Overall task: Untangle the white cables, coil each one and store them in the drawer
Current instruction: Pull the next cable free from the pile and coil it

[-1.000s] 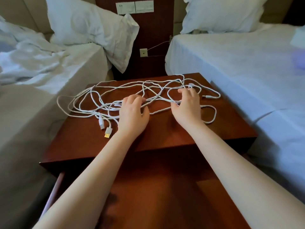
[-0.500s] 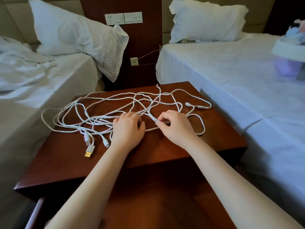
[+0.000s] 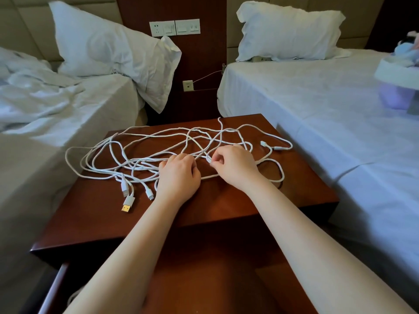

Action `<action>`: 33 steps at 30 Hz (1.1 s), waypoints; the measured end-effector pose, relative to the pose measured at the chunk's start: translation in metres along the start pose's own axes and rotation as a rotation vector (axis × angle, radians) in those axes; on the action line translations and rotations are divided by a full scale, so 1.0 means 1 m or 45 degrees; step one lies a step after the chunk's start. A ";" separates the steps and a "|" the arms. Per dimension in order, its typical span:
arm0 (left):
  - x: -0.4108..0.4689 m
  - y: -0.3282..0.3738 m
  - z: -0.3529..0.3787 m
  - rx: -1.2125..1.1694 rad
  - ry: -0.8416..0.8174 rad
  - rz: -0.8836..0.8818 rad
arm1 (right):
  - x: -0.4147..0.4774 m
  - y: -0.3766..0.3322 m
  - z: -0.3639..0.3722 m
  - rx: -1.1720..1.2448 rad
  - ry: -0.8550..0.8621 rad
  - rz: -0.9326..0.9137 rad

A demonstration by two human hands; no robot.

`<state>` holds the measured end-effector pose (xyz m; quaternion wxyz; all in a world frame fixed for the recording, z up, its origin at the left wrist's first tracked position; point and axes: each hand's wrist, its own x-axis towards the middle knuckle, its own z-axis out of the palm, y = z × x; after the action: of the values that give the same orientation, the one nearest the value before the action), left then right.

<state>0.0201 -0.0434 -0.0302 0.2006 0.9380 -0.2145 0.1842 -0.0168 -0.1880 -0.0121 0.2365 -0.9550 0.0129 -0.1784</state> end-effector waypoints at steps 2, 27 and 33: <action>0.001 0.000 0.000 -0.003 0.004 0.007 | -0.007 -0.001 -0.002 0.101 -0.016 -0.045; -0.015 0.017 -0.045 -0.673 -0.212 -0.123 | -0.053 0.012 -0.033 0.659 -0.363 0.058; 0.001 0.002 -0.033 0.139 -0.486 0.405 | -0.053 0.013 -0.037 0.834 -0.403 0.099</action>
<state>0.0116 -0.0307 -0.0006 0.0741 0.9196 -0.3832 0.0442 -0.0781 -0.2107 -0.0053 0.5354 -0.8433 -0.0455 -0.0140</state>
